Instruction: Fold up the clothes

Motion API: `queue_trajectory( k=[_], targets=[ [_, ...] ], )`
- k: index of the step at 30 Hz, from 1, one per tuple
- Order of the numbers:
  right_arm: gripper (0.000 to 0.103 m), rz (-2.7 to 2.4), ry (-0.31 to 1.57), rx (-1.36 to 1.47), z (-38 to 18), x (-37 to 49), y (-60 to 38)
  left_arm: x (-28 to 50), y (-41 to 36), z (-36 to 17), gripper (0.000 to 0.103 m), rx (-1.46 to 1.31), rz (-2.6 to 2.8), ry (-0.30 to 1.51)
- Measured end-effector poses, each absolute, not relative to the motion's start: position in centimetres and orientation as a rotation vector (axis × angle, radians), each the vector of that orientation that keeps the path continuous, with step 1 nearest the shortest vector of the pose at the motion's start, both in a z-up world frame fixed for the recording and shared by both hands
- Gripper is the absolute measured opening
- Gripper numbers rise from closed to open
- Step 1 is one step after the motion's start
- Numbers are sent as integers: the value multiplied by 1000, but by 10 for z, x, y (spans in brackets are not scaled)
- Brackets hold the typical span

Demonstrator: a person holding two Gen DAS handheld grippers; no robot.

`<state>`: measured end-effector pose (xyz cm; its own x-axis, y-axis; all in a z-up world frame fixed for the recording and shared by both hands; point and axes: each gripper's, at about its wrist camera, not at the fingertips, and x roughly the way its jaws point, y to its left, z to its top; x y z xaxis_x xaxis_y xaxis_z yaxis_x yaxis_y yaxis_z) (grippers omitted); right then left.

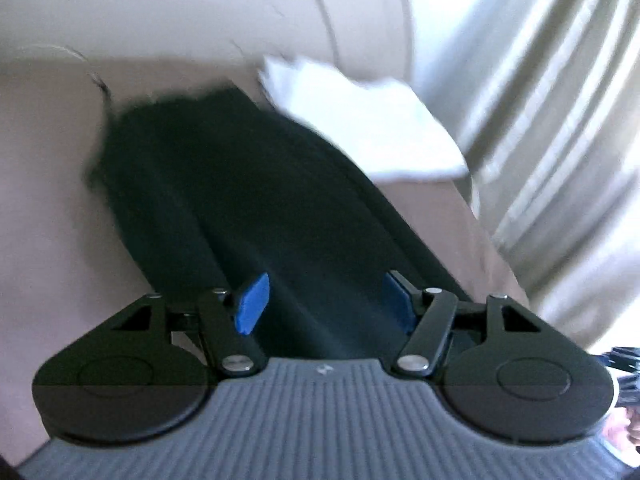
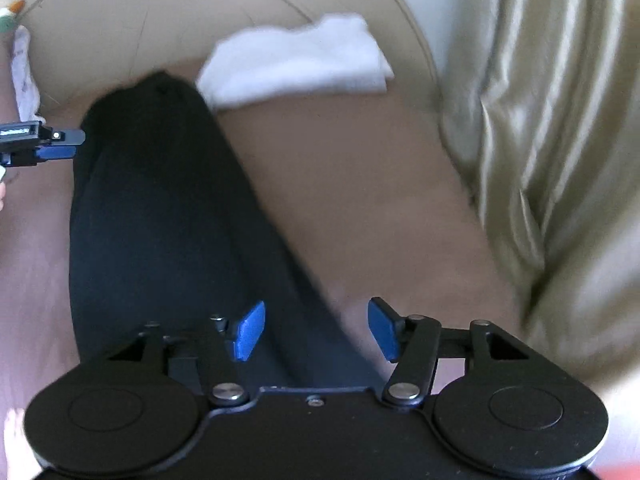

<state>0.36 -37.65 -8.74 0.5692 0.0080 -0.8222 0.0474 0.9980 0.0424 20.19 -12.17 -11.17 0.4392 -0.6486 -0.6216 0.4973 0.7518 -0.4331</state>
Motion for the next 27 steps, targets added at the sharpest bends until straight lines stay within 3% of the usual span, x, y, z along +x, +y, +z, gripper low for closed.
queue_trajectory(
  k=[4, 5, 6, 7, 12, 17, 20, 21, 23, 27],
  targets=[
    [61, -104, 1001, 26, -137, -12, -356, 176, -147, -144, 63, -124, -730, 935],
    [48, -167, 1005, -38, -148, -16, -350, 172, -152, -148, 63, -92, -722, 940],
    [11, -222, 1001, -84, -156, -12, -346, 171, -156, -149, 63, -70, -713, 939],
    [2, -243, 996, -89, -160, -7, -344, 170, -156, -148, 63, -63, -714, 938],
    [2, -285, 922, -97, -141, -8, -344, 168, -139, -135, 63, -94, -715, 955],
    [2, -184, 814, 183, -108, -36, -377, 161, -136, -125, 64, -76, -722, 930],
    [0, -122, 928, 206, -120, -46, -408, 156, -141, -128, 64, -64, -734, 940],
    [7, -216, 964, 143, -123, -48, -415, 155, -142, -129, 64, -57, -738, 945],
    [8, -353, 1002, 34, -123, -56, -432, 147, -145, -130, 64, -33, -741, 938],
    [10, -340, 935, 133, -91, -95, -459, 129, -154, -120, 64, -2, -773, 889]
  ],
)
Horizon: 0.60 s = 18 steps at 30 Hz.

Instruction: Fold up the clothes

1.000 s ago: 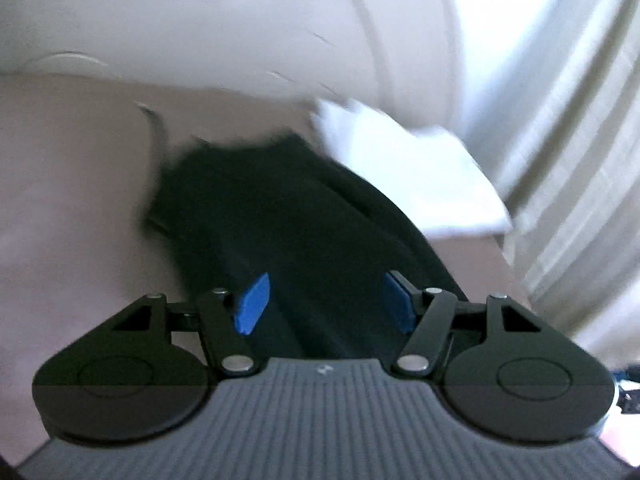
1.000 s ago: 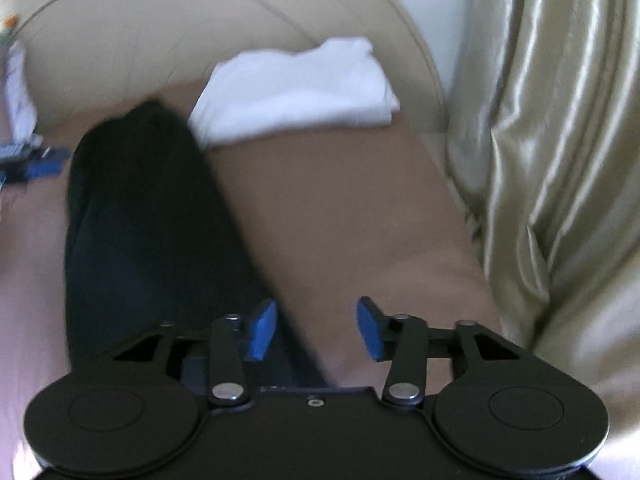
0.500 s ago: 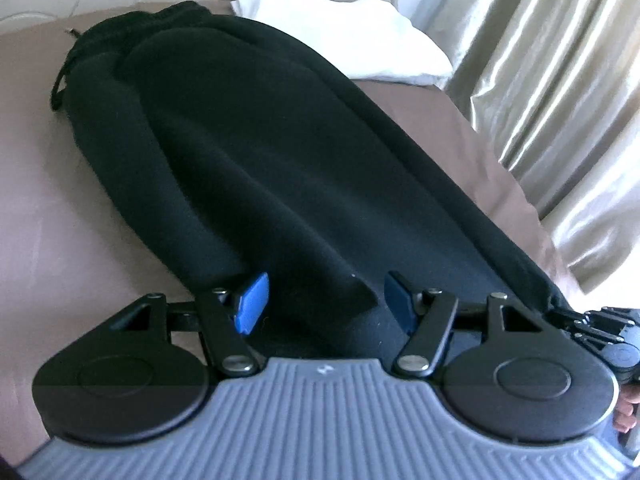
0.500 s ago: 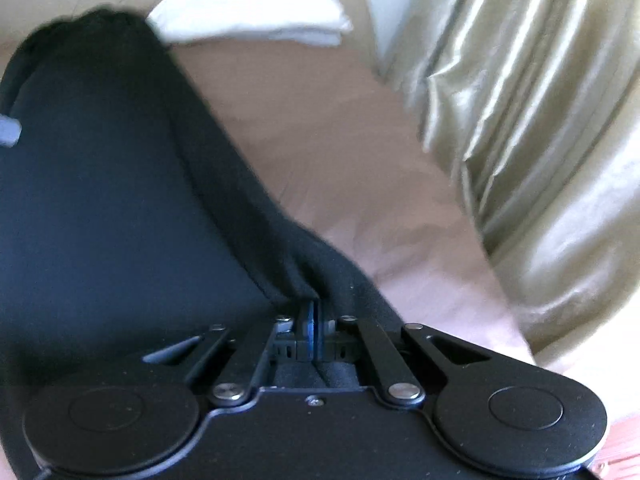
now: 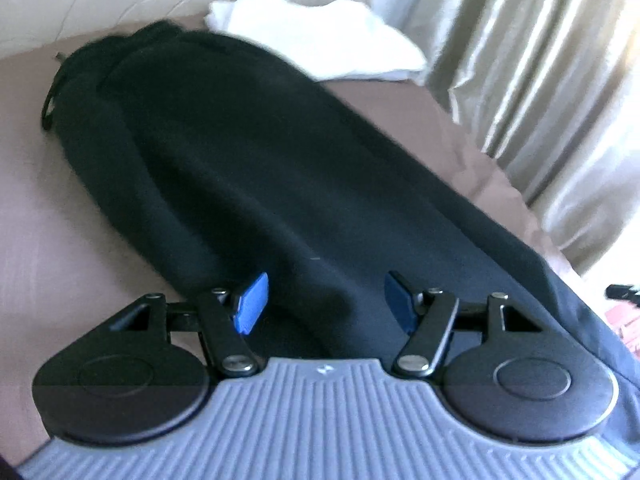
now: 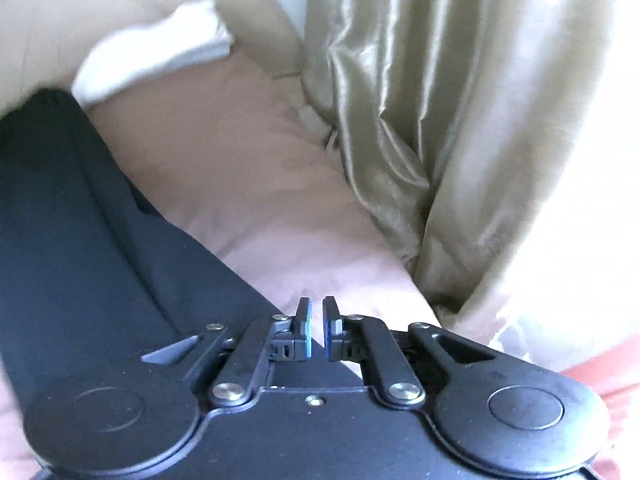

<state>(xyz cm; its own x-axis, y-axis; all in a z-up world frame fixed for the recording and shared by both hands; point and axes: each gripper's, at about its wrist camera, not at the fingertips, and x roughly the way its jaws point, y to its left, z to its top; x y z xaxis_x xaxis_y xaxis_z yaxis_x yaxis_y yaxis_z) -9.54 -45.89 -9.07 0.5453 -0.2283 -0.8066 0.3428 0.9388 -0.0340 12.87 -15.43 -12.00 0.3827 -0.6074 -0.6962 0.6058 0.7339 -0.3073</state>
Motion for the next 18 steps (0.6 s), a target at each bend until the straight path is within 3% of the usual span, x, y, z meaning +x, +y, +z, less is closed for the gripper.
queue_trajectory(
  k=[1, 3, 4, 7, 11, 18],
  targets=[
    [15, -336, 914, 113, -80, -110, -458, 123, -159, -116, 64, 13, -788, 874],
    [54, -330, 897, 40, -64, -145, -446, 110, -168, -108, 64, 43, -818, 854],
    [57, -321, 899, -17, -60, -167, -440, 103, -172, -105, 65, 57, -830, 850],
    [57, -303, 955, -93, -55, -226, -429, 82, -181, -103, 68, 95, -856, 855],
    [57, -451, 1015, 51, -83, -308, -456, 62, -195, -109, 68, 170, -849, 875],
    [57, -639, 796, 304, -110, -409, -476, 47, -211, -111, 68, 225, -811, 896]
  ],
)
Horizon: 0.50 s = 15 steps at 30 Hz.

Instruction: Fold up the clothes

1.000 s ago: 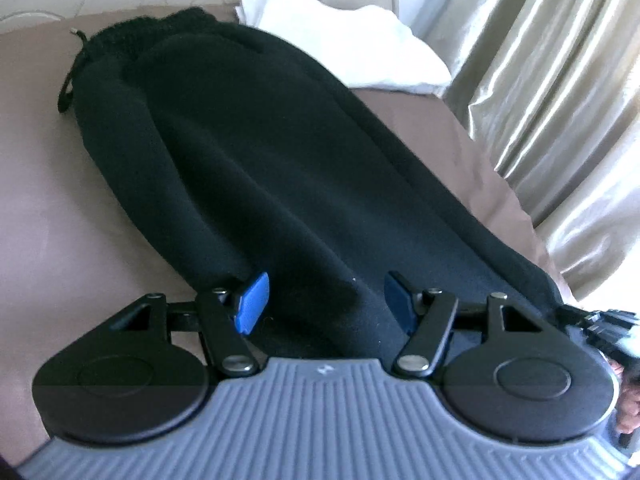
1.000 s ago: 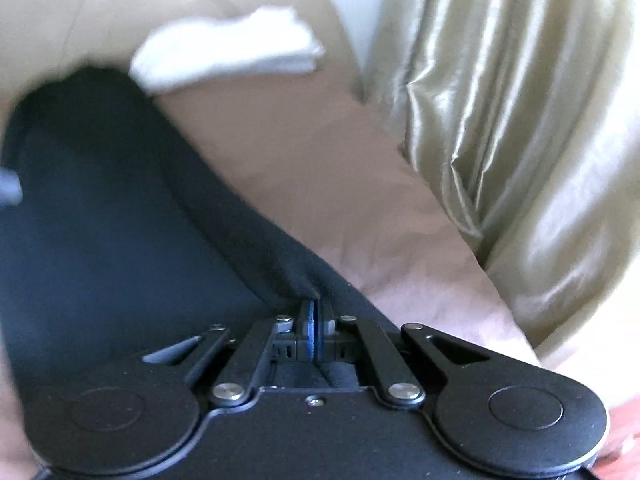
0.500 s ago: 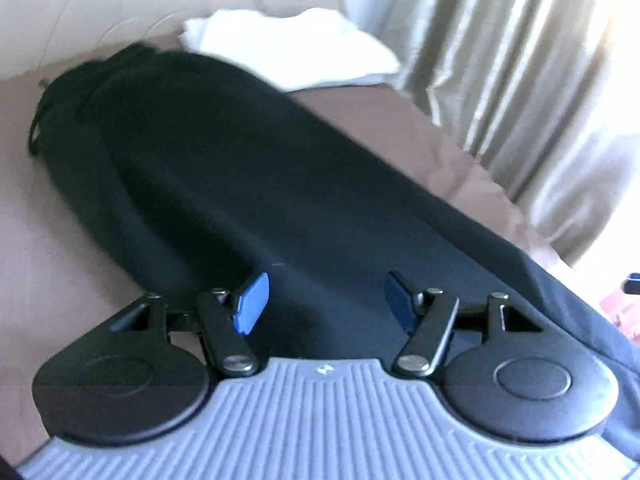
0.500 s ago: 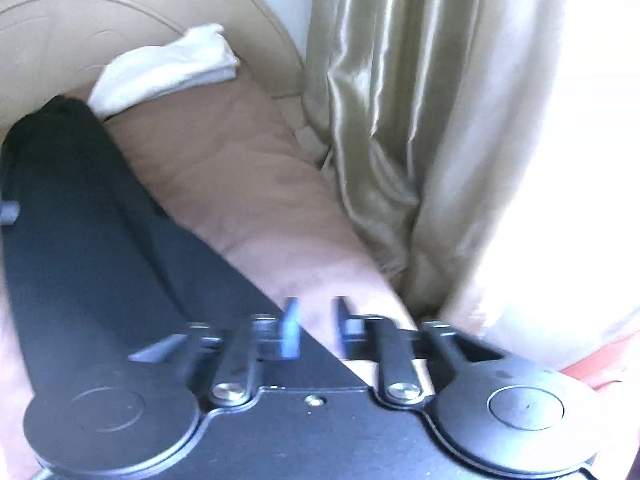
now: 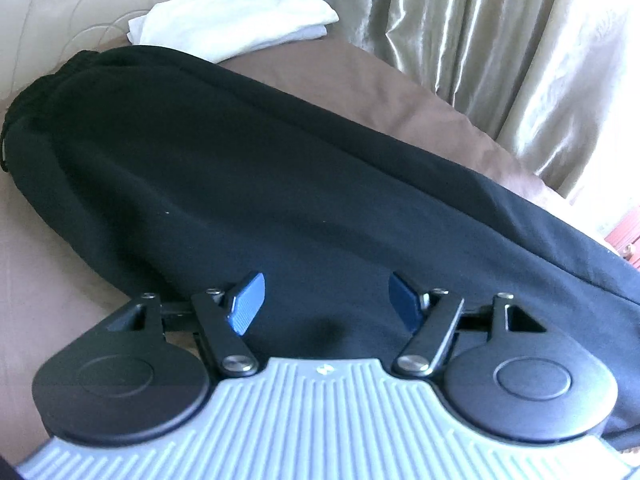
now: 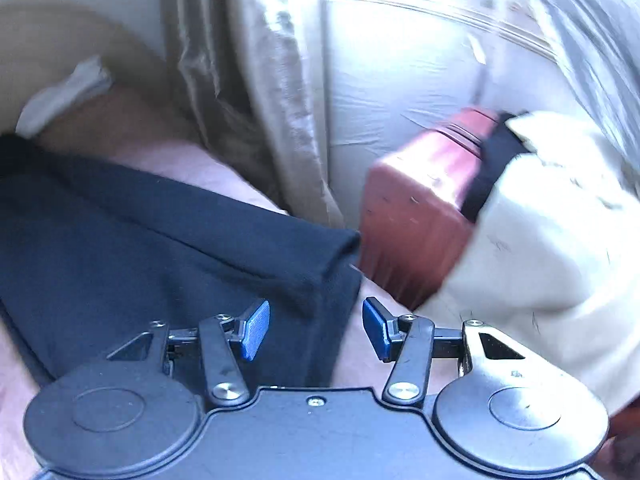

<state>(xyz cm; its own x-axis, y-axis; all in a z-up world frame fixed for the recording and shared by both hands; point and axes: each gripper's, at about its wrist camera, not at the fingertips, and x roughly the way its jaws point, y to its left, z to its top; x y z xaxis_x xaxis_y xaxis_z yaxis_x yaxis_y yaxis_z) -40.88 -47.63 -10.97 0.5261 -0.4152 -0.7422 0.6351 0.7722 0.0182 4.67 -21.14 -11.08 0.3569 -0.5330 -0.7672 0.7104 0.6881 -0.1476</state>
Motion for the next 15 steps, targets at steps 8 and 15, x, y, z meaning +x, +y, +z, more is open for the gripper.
queue_trajectory(
  k=[8, 15],
  targets=[
    [57, -569, 738, 211, -118, -384, -484, 28, -199, -99, 69, 167, -728, 929],
    [41, -507, 809, 165, -115, -368, -473, 9, -214, -83, 69, 242, -663, 914]
  ],
)
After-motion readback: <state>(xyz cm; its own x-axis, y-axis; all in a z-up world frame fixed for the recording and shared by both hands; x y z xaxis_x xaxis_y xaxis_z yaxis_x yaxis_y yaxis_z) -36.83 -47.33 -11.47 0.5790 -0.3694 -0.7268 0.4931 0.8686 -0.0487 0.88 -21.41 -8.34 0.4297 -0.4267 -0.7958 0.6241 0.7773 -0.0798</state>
